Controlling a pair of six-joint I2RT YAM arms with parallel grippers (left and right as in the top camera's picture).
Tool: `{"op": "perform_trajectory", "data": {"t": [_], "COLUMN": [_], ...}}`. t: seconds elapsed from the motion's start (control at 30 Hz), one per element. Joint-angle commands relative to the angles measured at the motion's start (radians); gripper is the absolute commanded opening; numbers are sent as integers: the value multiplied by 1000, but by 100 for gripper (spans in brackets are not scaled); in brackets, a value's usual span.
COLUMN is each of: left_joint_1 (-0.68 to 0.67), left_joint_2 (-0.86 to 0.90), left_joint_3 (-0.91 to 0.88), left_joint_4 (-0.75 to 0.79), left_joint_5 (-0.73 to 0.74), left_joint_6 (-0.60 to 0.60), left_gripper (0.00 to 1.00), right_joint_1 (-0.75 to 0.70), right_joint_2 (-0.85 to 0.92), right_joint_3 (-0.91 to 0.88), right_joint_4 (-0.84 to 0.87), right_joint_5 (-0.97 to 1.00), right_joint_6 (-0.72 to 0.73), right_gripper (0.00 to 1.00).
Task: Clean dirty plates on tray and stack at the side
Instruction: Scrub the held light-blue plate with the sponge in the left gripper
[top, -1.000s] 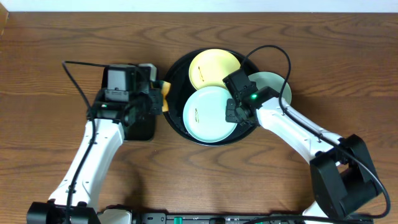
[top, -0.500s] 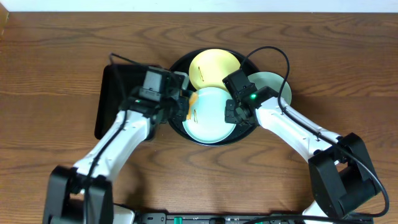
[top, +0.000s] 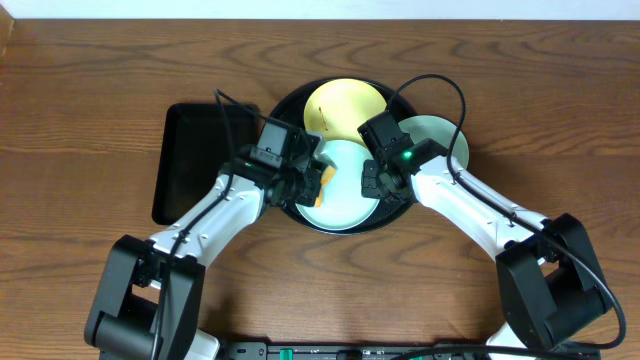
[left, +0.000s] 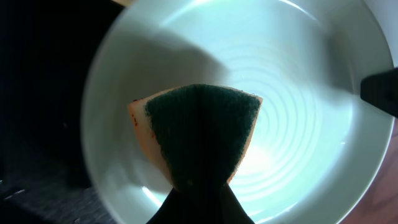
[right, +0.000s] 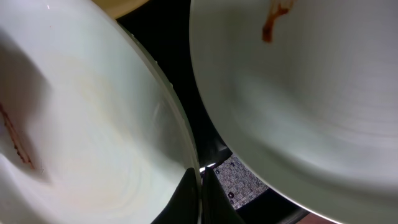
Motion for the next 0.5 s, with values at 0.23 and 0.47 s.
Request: {"op": "perform_trajectory", "data": {"t": [0.23, 0.47], "left_joint_1": [-8, -8], "left_joint_2": [11, 11], "left_joint_3": [-121, -182], "left_joint_4": [161, 289], "left_joint_5": [6, 6], "left_joint_6": [10, 9], "left_gripper": [7, 8], "right_joint_1": [13, 13], "right_joint_2": [10, 10], "right_joint_3": [-3, -3], "right_joint_4": [2, 2], "right_joint_5": [0, 0], "right_joint_6": [14, 14], "right_gripper": [1, 1]}}
